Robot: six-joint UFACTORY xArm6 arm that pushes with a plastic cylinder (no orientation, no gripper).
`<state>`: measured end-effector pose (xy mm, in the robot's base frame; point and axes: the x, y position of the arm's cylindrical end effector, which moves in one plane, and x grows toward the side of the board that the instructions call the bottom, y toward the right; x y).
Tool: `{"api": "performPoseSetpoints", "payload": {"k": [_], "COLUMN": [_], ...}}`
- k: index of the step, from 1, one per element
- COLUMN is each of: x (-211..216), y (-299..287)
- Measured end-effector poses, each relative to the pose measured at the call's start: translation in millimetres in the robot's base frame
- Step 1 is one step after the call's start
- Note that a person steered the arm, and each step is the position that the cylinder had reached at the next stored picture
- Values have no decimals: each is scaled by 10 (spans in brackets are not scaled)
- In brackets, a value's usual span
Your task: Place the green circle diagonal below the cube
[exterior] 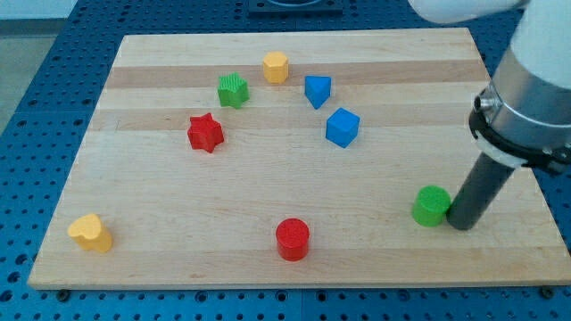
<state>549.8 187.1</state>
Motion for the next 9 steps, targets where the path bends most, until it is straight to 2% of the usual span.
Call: {"api": "performPoseSetpoints", "payload": {"k": [2, 4, 6, 9], "x": [-174, -174, 122, 159], "y": [-239, -88, -14, -596]}}
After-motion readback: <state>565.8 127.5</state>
